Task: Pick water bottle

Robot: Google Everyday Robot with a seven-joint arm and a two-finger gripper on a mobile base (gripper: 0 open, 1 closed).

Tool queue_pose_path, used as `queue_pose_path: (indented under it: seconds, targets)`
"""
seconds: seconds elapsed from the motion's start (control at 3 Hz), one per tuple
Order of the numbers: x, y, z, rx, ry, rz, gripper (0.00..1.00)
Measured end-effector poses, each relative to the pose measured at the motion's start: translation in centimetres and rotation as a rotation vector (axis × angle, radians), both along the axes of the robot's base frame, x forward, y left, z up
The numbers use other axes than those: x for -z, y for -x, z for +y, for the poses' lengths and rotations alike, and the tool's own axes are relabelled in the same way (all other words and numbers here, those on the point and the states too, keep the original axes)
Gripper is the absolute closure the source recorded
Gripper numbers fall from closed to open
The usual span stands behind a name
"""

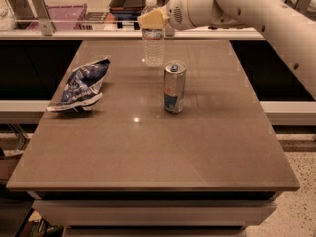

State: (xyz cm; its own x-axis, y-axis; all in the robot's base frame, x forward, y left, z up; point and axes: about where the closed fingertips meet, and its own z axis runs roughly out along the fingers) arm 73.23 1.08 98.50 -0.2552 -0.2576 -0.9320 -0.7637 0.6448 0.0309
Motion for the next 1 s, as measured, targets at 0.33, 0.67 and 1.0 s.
queue_pose_path:
  seconds: [0.33,0.67,1.0]
  targets:
    - [-2.6,0.3,-1.2,0.009,-0.015,-0.035,1.0]
    - [-5.5,0.3,-1.9,0.015,-0.011,-0.077,1.0]
    - [-7.5,0.2,-2.3,0.018,-0.012,-0.11,1.0]
